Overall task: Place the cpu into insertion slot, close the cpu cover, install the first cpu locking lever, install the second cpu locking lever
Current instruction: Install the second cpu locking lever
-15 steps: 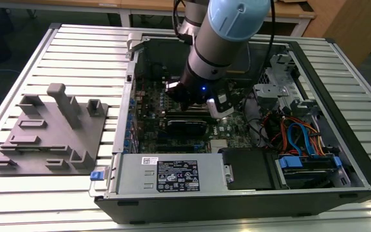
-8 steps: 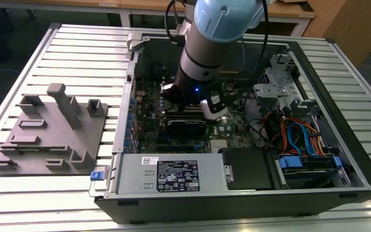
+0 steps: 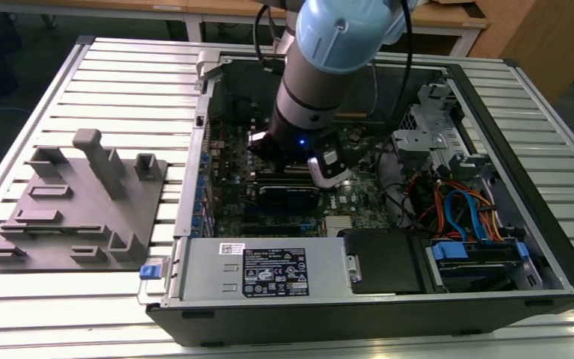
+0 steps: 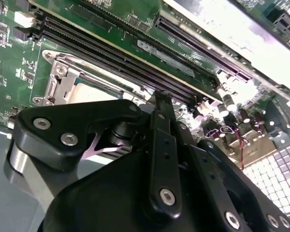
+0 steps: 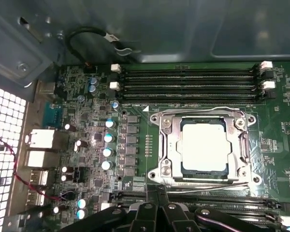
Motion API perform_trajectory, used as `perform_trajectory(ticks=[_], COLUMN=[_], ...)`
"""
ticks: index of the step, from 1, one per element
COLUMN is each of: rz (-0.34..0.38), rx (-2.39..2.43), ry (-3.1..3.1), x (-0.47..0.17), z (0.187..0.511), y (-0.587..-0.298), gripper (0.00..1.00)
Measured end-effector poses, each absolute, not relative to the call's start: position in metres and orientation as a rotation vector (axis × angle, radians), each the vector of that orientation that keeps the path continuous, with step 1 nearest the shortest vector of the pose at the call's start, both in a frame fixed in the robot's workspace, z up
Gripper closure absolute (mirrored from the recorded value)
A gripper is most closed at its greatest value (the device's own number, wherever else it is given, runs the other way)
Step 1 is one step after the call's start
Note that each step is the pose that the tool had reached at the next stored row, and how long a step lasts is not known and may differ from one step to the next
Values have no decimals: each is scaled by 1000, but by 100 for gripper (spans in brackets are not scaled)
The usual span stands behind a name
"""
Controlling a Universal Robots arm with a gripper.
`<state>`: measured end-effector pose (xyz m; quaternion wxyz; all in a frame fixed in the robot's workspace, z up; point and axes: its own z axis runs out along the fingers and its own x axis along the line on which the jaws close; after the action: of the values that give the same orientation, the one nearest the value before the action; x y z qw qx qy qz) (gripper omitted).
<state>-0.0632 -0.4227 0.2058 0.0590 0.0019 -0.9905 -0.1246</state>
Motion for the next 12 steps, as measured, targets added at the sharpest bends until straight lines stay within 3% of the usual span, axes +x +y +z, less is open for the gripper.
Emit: perform_trajectory(ticks=[12], rz=[-422], rx=[-8], ry=[-2999], x=[-65], z=[199], y=[-425], gripper=[89])
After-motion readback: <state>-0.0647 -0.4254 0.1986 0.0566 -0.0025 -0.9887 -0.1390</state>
